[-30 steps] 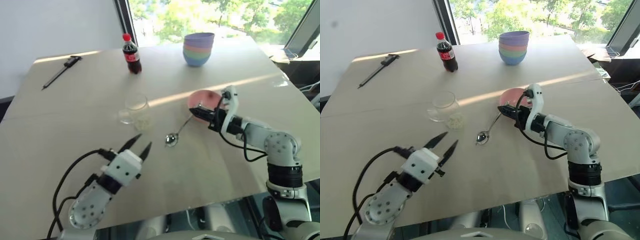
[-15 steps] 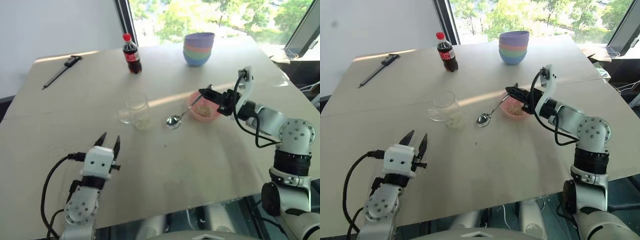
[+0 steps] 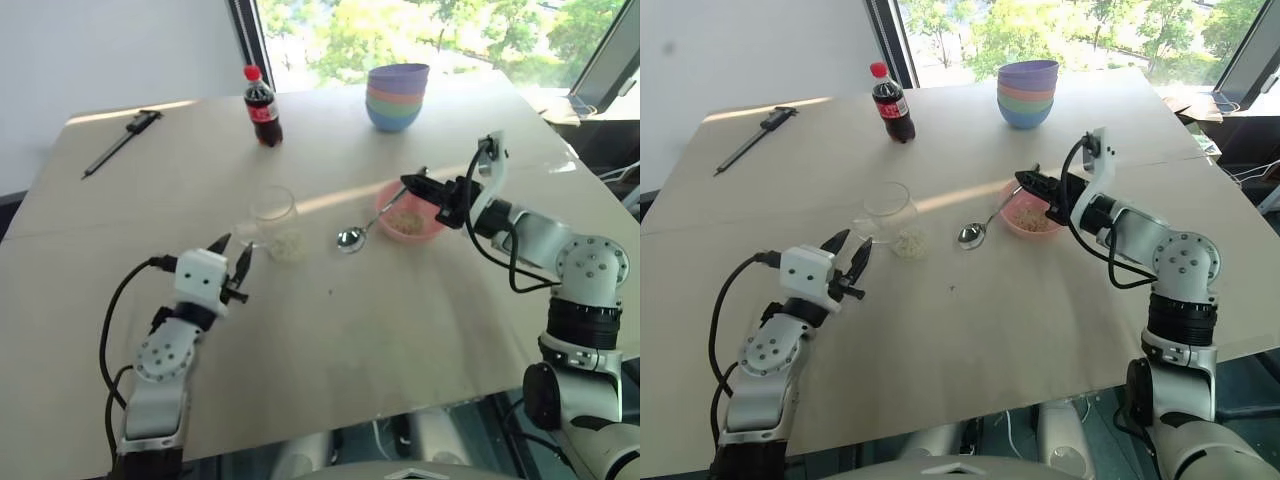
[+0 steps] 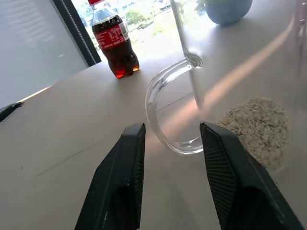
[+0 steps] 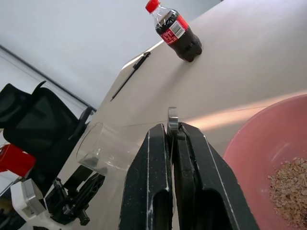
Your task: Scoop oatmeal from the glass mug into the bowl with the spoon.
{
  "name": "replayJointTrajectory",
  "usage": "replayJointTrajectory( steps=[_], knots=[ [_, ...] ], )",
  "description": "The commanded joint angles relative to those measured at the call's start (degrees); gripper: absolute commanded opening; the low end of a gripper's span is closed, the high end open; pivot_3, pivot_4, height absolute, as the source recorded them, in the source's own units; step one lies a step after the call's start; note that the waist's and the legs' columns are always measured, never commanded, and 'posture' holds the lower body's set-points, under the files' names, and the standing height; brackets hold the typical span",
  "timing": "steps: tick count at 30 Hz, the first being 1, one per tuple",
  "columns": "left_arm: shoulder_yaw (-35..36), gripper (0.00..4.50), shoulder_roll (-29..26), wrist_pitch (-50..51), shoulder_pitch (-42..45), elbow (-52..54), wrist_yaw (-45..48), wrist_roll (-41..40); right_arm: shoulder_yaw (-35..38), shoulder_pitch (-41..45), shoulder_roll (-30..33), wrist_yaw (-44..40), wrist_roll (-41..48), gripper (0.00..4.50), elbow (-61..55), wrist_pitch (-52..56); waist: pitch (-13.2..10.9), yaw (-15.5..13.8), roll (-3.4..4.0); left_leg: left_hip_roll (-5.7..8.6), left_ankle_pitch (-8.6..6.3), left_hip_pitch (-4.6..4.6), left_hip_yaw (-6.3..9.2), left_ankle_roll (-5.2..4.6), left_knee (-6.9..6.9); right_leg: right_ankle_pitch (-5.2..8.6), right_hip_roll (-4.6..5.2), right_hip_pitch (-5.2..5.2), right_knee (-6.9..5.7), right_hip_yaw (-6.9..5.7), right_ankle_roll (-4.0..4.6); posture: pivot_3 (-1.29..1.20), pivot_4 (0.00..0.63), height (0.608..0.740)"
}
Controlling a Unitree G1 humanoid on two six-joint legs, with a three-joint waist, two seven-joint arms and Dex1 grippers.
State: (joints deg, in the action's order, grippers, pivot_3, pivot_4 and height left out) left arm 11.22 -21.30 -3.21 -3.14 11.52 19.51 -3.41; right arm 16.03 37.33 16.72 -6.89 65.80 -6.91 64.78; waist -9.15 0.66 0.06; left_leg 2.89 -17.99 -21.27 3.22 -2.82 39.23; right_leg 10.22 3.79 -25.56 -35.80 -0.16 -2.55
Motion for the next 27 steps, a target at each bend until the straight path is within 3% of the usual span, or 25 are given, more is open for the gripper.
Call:
replayJointTrajectory(
  steps=[1,11,14,17,23,27],
  knots=[
    [0.9,1.85,-0.6,-1.8,1.7,-0.6,-0.3,-0.6,0.5,0.1,0.3,-0.1,0.7,0.00,-2.6,-1.0,0.0,0.0,0.00,0.00,0.00,0.00,0.00,0.00,0.00,0.00,0.00,0.00,0.00,0.00,0.00,0.00,0.150,0.740],
    [0.5,1.85,-0.8,-1.1,6.6,-5.3,0.0,-1.1,0.3,-0.6,0.2,-0.3,-0.1,0.00,-2.8,-1.4,0.0,0.0,0.00,0.01,0.01,-0.06,-0.01,0.01,0.00,0.00,0.01,-0.08,-0.01,0.01,0.00,0.00,0.150,0.740],
    [0.4,1.23,-0.9,-1.0,7.5,-6.4,0.0,-1.1,0.4,-0.5,0.2,-0.3,-0.2,0.00,-2.8,-1.6,0.0,0.0,0.00,0.00,0.01,-0.06,-0.01,0.01,0.00,0.00,0.01,-0.08,-0.01,0.01,0.00,0.00,0.150,0.740],
    [0.5,0.07,-1.0,-0.7,8.5,-7.6,-0.1,-1.2,0.4,-0.4,0.0,-0.3,-0.3,0.00,-2.8,-1.8,0.0,0.0,-0.03,0.00,0.01,-0.06,-0.01,0.01,0.01,0.00,0.01,-0.08,-0.01,0.01,0.00,0.00,0.150,0.740],
    [-0.1,0.07,-2.0,-0.1,10.8,-10.0,0.2,-1.5,0.4,0.3,-0.1,-0.1,-0.3,0.00,-3.2,-2.2,0.0,0.1,0.00,0.00,0.01,-0.03,-0.03,0.01,0.00,-0.01,0.00,-0.08,-0.06,0.04,0.00,0.00,0.150,0.740],
    [-1.2,0.07,-2.1,0.8,12.9,-10.7,1.0,-1.8,0.4,5.4,0.4,0.1,-0.5,0.00,-2.4,-3.0,0.0,0.1,0.01,0.02,0.02,-0.03,-0.02,0.03,0.03,-0.02,-0.02,-0.08,-0.09,0.03,0.01,0.00,0.150,0.740]
  ],
)
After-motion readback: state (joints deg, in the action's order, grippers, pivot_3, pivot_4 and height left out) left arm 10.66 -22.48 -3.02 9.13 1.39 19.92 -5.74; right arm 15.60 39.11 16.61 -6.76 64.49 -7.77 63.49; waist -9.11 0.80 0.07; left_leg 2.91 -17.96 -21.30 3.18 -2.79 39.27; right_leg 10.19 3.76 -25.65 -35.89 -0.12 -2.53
